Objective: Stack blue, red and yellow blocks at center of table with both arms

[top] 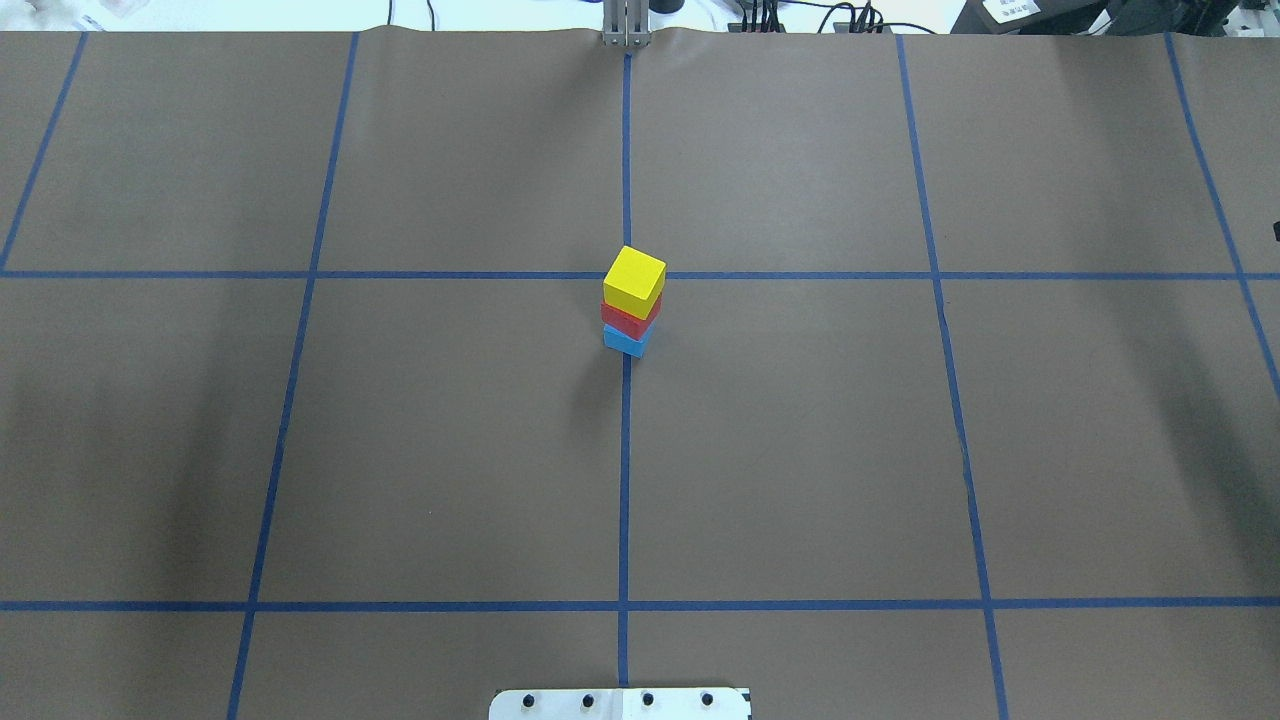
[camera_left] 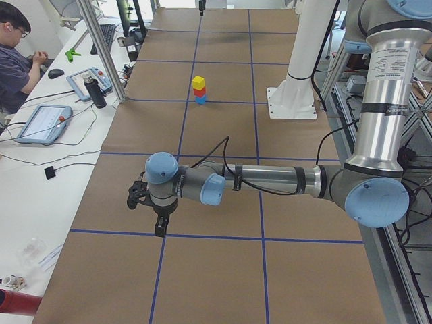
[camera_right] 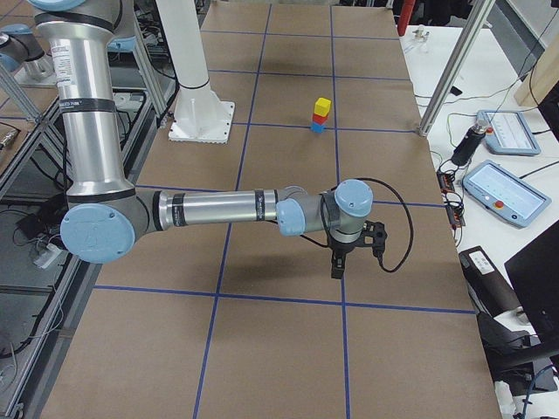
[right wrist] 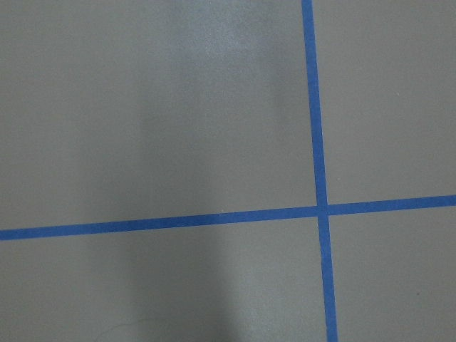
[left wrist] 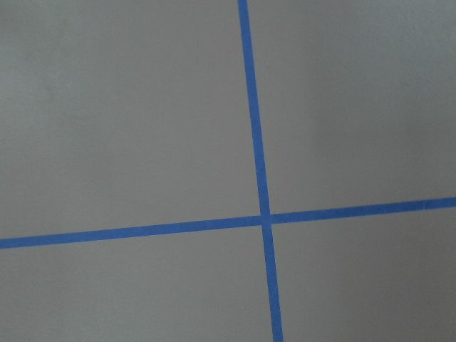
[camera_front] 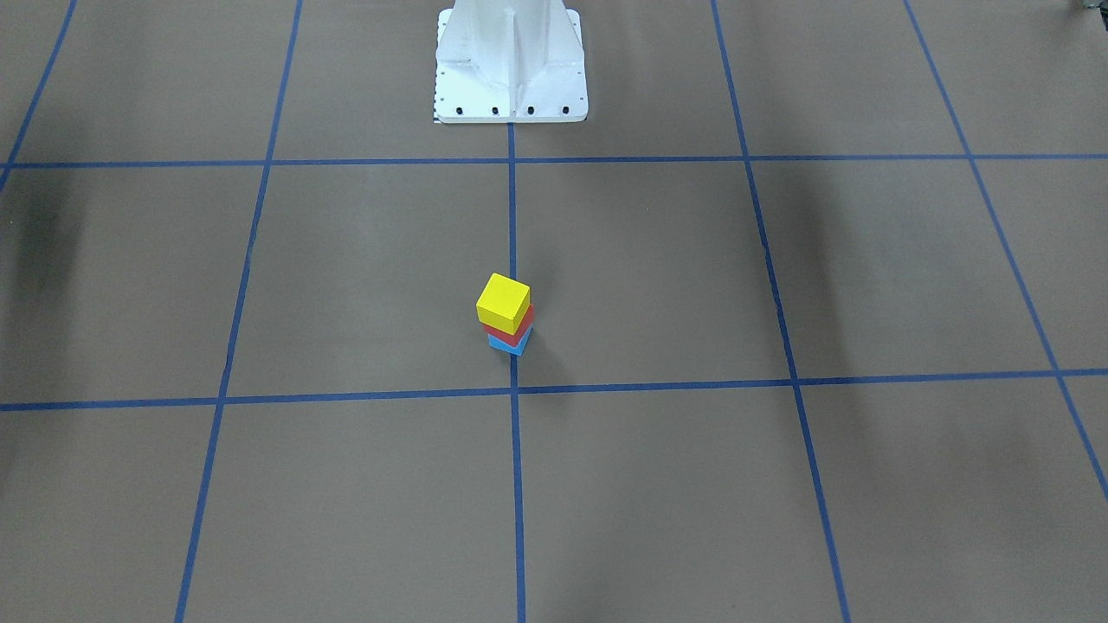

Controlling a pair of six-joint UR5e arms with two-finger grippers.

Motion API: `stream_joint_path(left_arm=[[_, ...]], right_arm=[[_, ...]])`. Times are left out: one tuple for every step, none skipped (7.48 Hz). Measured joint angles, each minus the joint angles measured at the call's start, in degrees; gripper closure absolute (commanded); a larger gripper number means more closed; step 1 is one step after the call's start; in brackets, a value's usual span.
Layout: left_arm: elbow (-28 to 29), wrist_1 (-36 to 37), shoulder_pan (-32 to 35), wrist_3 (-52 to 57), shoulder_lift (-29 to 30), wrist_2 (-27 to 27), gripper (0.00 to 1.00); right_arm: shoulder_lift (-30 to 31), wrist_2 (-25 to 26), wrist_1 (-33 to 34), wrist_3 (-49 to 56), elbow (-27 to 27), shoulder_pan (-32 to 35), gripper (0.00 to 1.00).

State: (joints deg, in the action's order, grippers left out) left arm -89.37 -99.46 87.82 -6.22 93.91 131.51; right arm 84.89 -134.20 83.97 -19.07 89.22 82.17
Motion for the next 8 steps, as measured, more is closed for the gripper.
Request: stream_joint_path(left_arm=[[-2.52, 3.03, -0.08, -0.14, -0.47, -0.25, 0.00], [-3.71, 4.65, -0.16, -0.16, -1.07, -0.33, 0.00], [-4.03, 5.21, -0.22, -0.14, -1.52, -0.36, 0.00], [-4.14, 5.33, -0.23, -0.12, -1.79, -0.37, 0.00], [-4.19, 5.34, -0.24, -0.09, -1.96, -0.38, 0.00], [-4.22, 5.32, -0.25, -0.05, -2.02, -0.37, 0.00], [-4.26, 5.27, -0.27, -0.03, -2.04, -0.37, 0.00], [-4.34, 5.27, -0.26, -0.02, -2.06, -0.37, 0.00]], right_arm=[[0.26, 0.00, 0.29, 0.00, 0.14, 0.25, 0.00], [0.57, 0.00, 0.43, 0.02, 0.28, 0.55, 0.00], [0.70, 0.03, 0.94, 0.10, 0.37, 1.04, 0.00], [0.71, 0.26, 2.17, 0.25, 0.64, 1.76, 0.00], [1.00, 0.61, 3.32, 0.58, 1.26, 2.66, 0.00], [1.67, 0.76, 3.93, 2.30, 1.64, 3.79, 0.00], [2.41, 0.80, 4.97, 6.06, 1.71, 5.17, 0.00], [3.02, 0.80, 6.71, 10.34, 1.83, 6.56, 0.00]])
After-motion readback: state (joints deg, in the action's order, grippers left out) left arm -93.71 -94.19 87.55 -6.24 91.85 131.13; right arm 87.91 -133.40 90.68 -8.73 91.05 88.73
